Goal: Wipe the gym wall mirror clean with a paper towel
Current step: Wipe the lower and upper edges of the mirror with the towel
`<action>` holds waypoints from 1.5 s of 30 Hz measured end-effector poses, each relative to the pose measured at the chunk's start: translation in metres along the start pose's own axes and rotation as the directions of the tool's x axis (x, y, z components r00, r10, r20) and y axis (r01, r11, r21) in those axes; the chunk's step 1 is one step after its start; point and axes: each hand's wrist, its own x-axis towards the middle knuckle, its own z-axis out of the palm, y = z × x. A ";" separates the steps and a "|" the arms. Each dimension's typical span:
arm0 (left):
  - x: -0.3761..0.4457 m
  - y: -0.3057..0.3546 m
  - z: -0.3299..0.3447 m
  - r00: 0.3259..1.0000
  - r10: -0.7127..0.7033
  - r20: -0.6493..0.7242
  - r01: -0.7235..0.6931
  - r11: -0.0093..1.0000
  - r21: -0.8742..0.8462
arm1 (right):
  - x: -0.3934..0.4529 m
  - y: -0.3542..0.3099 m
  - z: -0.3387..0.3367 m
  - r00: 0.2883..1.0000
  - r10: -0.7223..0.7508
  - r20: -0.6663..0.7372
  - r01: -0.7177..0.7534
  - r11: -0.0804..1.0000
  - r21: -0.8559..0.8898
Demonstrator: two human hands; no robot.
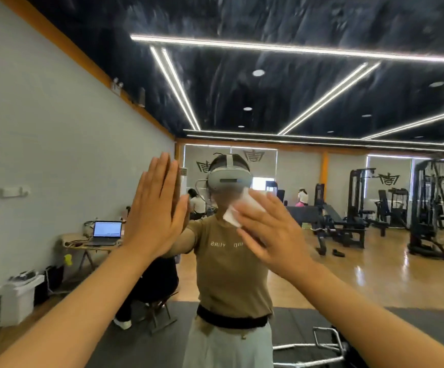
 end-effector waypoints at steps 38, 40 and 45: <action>-0.076 0.156 0.049 0.992 -0.020 0.122 0.044 0.979 -0.200 | -0.128 0.032 -0.033 0.978 -0.174 0.112 0.178 0.984 -0.029; -0.080 0.166 0.054 0.989 -0.055 0.137 0.082 0.977 -0.198 | -0.129 0.042 -0.038 0.947 -0.267 0.179 0.276 0.961 -0.023; -0.091 0.158 0.059 0.988 0.006 0.157 -0.001 0.999 -0.033 | -0.097 0.086 -0.054 0.921 -0.326 0.213 0.336 0.942 -0.009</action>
